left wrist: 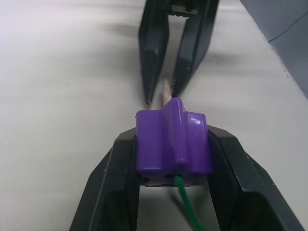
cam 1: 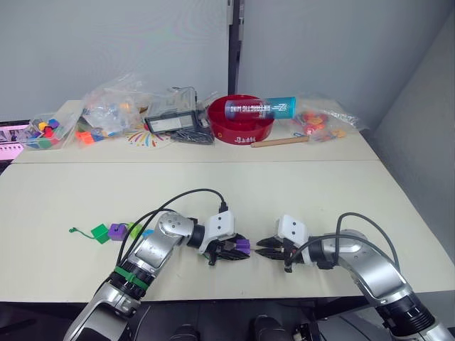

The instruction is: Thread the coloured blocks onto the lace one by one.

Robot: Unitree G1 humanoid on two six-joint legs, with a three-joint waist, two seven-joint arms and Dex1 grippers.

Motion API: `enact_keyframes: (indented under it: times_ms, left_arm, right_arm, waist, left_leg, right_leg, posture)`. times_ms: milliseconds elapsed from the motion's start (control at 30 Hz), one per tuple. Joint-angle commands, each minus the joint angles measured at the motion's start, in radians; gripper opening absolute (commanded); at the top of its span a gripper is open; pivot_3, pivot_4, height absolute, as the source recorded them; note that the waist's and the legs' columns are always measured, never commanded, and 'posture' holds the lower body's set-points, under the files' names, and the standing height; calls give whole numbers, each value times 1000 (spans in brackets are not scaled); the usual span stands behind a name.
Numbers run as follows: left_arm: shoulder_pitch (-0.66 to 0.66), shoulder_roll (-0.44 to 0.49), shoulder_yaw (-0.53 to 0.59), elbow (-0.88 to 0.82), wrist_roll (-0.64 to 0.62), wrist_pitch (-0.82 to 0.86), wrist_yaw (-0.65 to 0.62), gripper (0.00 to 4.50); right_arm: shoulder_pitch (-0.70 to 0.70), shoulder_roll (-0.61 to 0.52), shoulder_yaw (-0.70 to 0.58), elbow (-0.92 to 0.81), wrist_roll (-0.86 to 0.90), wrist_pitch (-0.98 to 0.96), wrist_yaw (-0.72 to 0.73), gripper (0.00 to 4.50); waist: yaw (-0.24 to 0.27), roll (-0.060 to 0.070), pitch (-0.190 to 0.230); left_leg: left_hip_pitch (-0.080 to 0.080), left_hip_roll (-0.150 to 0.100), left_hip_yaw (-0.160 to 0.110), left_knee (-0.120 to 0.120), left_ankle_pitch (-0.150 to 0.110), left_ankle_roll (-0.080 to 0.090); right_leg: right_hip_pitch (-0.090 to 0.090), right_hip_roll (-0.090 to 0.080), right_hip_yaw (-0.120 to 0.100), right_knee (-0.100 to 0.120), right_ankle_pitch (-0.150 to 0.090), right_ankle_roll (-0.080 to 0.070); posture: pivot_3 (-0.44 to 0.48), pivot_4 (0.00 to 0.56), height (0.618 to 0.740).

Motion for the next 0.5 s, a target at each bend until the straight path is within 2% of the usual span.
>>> enact_keyframes:
  times_ms: [33,233,400,500]
  left_arm:
    - [-12,1,-2,-10,1,-19,-13,1369]
    - [9,37,25,-36,-12,-5,-20,1369]
    - [87,168,113,-92,-48,10,-40,1369]
    - [162,308,199,-55,-65,-30,-84,1369]
  right_arm:
    - [-16,3,-9,-19,-2,-16,-6,0]
    - [-18,-10,-15,-11,-3,-28,7,0]
    - [-27,-24,-24,13,-1,-43,22,0]
    - [-32,-33,-27,27,4,-56,38,0]
  waist:
    - [0,0,0]
    - [-2,0,0]
    - [-8,0,0]
    - [-10,0,0]
  left_leg:
    - [0,0,0,0,0,0]
    - [0,0,0,0,0,0]
    - [1,1,0,0,0,0]
    - [1,1,0,0,0,0]
  right_leg:
    - [0,0,0,0,0,0]
    - [0,0,0,0,0,0]
    - [0,1,0,1,0,0]
    - [0,0,0,1,0,0]
  posture:
    - [0,150,731]
    - [0,150,731]
    - [0,150,731]
    - [0,150,731]
